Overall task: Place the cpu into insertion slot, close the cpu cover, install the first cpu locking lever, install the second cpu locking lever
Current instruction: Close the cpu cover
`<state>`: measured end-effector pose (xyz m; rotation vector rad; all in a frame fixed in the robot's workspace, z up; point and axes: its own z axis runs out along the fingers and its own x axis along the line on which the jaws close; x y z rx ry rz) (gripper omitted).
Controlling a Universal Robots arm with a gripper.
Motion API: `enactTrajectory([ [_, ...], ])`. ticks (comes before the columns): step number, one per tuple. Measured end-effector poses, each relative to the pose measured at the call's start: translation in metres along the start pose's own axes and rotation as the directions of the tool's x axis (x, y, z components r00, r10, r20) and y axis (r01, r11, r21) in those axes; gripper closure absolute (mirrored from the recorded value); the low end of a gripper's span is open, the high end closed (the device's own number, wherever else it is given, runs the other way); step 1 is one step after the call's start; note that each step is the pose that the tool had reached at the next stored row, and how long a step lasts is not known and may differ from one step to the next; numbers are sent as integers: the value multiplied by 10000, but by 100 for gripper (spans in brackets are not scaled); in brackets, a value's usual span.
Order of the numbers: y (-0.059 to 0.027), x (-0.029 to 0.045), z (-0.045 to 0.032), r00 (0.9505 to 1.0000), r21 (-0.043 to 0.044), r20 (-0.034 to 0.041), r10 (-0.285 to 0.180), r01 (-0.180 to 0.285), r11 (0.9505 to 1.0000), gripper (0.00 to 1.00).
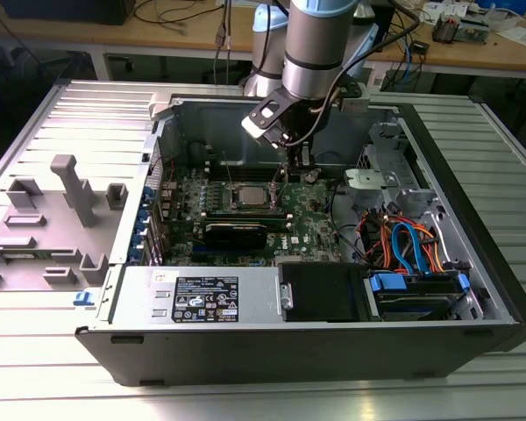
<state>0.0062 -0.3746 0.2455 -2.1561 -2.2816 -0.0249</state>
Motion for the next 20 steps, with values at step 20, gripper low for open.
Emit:
enactTrajectory([
  [20,-85,5,-1,10000,0,0,2,-2,10000,89],
])
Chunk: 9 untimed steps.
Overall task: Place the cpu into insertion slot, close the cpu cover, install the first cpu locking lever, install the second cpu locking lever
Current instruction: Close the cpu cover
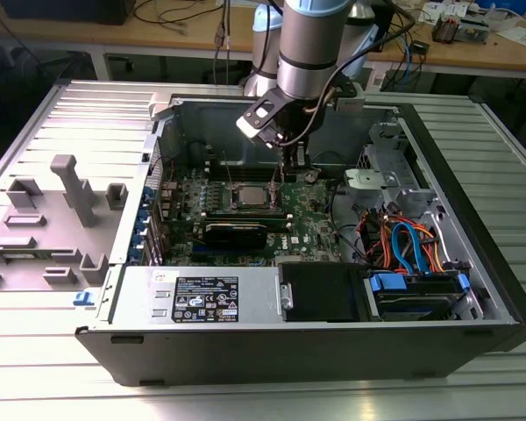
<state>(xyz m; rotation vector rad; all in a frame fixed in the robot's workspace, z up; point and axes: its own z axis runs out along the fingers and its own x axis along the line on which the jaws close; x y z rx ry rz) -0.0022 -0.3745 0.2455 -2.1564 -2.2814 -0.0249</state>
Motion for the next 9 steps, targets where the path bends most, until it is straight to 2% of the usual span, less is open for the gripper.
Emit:
enactTrajectory([
  [3,-76,4,-1,10000,0,-1,0,0,10000,89],
  [9,-78,4,-1,10000,0,0,0,0,10000,89],
])
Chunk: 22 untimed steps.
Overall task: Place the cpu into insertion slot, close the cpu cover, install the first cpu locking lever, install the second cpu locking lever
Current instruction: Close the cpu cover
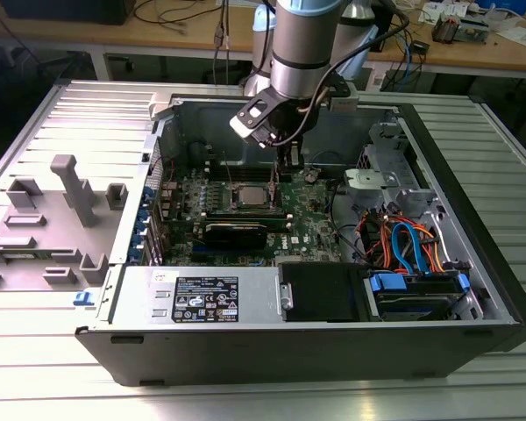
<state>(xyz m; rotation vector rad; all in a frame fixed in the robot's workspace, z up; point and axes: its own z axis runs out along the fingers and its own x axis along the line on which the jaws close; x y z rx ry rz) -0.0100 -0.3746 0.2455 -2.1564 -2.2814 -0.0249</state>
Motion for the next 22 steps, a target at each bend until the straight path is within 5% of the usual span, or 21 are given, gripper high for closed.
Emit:
enactTrajectory([
  [22,-93,5,-1,10000,0,0,1,-1,10000,89],
])
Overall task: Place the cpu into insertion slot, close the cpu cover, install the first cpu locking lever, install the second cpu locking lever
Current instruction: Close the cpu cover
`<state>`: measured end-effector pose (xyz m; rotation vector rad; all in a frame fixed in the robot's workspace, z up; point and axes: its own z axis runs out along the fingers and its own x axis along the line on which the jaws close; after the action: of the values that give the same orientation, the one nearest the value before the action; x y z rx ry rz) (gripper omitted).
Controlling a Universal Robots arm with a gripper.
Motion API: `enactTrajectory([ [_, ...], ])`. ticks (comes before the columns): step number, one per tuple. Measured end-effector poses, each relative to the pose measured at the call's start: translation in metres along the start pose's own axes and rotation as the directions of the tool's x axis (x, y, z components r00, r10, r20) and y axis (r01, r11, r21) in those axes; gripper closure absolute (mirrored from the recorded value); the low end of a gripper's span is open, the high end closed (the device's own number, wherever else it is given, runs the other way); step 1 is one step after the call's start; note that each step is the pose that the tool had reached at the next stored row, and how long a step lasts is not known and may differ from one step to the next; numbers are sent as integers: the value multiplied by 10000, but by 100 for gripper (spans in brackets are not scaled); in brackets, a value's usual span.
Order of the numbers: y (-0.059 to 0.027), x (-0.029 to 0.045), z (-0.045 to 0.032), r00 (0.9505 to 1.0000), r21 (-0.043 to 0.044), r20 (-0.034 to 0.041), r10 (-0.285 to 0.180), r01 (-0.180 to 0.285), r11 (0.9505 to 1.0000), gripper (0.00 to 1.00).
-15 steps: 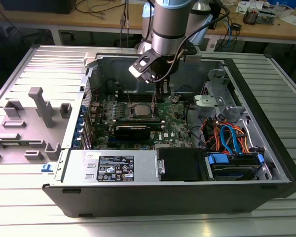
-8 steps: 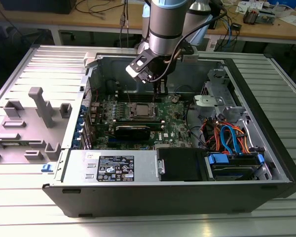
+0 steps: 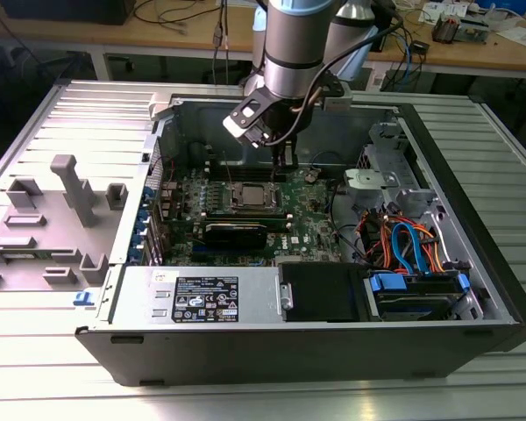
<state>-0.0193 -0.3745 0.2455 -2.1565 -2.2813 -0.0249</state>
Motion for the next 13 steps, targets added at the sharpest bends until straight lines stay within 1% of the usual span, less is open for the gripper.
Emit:
enactTrajectory([
  [7,-42,2,0,10000,0,0,-1,1,10000,89],
  [13,-118,6,7,10000,0,1,-1,1,10000,89],
])
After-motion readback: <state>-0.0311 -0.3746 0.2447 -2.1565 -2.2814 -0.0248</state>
